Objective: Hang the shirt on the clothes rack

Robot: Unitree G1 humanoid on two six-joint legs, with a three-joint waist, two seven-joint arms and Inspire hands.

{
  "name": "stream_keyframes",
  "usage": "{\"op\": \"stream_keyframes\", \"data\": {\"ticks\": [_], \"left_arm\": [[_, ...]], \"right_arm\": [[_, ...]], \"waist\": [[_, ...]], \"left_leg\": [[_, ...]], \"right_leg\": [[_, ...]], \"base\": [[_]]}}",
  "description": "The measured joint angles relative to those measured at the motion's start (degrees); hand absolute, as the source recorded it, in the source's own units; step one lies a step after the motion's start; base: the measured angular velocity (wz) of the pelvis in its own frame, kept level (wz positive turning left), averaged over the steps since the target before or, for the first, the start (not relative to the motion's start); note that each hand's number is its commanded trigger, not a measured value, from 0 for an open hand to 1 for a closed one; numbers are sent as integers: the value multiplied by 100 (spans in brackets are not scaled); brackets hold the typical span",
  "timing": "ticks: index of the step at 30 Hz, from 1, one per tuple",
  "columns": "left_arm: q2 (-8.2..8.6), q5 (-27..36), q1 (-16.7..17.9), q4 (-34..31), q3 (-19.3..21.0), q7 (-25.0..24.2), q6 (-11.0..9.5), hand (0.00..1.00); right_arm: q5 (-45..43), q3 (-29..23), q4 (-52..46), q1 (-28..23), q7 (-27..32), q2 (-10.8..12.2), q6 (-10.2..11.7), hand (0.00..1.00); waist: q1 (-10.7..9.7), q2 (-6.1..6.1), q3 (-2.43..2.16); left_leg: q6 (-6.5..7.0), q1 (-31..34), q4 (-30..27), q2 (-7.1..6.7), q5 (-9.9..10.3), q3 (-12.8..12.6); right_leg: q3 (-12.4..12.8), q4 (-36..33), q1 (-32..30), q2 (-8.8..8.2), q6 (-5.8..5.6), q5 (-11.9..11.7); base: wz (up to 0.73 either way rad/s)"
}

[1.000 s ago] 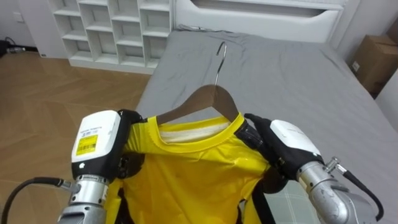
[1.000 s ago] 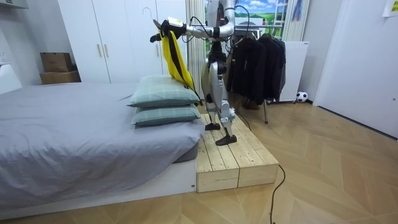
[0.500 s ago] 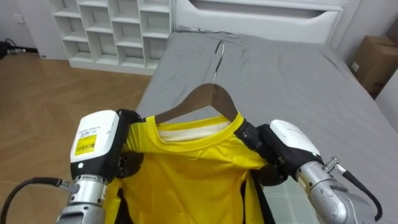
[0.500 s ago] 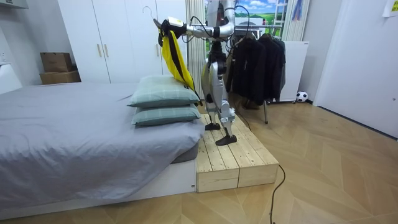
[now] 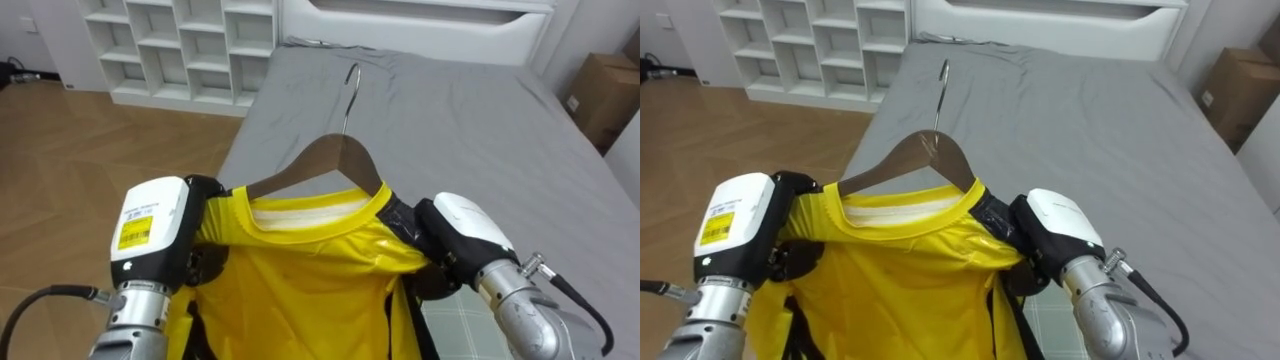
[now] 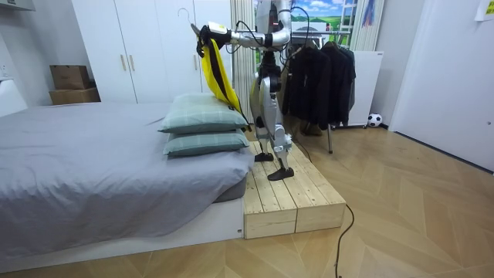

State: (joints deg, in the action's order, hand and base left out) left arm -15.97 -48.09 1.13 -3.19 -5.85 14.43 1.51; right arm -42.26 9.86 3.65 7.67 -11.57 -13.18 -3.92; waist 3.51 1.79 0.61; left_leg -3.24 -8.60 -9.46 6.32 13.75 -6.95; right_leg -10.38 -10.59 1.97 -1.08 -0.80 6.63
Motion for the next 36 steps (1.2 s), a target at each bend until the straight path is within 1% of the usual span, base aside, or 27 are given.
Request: {"op": "stream_keyframes", "data": {"ticks": [5,6,7,11,13,14,15,17,20,28,30,33,36], "left_arm": [[-3,0,0,0,0,0,0,100],[-3,0,0,0,0,0,0,47],[-3,-1,0,0,0,0,0,0],[28,4,0,0,3,0,0,0],[104,23,0,-6,4,0,0,0],[194,40,0,-12,0,0,0,0],[249,86,1,-12,-2,0,1,0],[286,137,1,-12,-7,0,1,0],[394,268,1,-12,-30,0,1,0],[420,616,1,-12,-112,-17,-4,0],[462,714,1,-11,-119,-42,-13,0],[516,732,1,-11,-115,-51,-14,0],[522,742,1,-11,-105,-112,-14,0]], "right_arm": [[2,-1,0,0,-12,0,0,100],[3,-1,0,0,-14,0,0,100],[3,-1,0,0,-15,0,0,100],[1,-52,0,-1,-72,-1,0,100],[0,-63,0,-2,-162,-3,-1,100],[1,-54,0,-5,-192,-2,-1,100],[1,-56,0,-16,-216,-2,-1,100],[1,-54,0,-40,-238,-2,-1,100],[2,-50,0,-92,-237,26,-1,100],[5,-92,4,-160,-237,67,0,100],[2,-58,4,-190,-238,108,10,100],[-10,-26,12,-220,-241,131,12,100],[-14,-27,18,-222,-241,162,12,100]], "waist": [[0,0,-1],[1,0,-1],[0,0,-2],[-6,0,-5],[-7,-1,-8],[-7,1,-9],[-5,1,-9],[-6,0,-10],[-8,7,-15],[-9,31,-30],[-4,31,-30],[6,30,-28],[11,27,-27]], "left_leg": [[0,0,0,0,0,0],[0,0,0,0,0,0],[0,0,-1,0,0,0],[0,-8,-1,0,0,-4],[0,-11,-1,0,0,-5],[0,-11,-1,0,0,-5],[0,-12,-1,0,0,-5],[0,-12,-1,0,0,-5],[0,-13,-1,0,0,-5],[0,-31,0,1,0,-6],[0,-68,1,0,0,-12],[0,-100,4,0,0,-40],[0,-104,2,0,0,-48]], "right_leg": [[0,0,0,0,0,0],[0,0,0,0,0,0],[0,0,0,0,0,0],[8,-1,4,3,0,0],[11,-2,5,2,0,-1],[12,-2,5,3,0,-1],[13,-2,5,3,0,-1],[13,-2,5,4,0,-1],[11,-3,6,3,0,-1],[14,-4,30,3,0,-1],[12,-3,63,4,0,-1],[16,-1,98,4,0,-1],[18,-5,97,5,0,-1]], "base": [[0],[0],[0],[0],[0],[0],[0],[0],[0],[0],[0],[0],[0]]}}
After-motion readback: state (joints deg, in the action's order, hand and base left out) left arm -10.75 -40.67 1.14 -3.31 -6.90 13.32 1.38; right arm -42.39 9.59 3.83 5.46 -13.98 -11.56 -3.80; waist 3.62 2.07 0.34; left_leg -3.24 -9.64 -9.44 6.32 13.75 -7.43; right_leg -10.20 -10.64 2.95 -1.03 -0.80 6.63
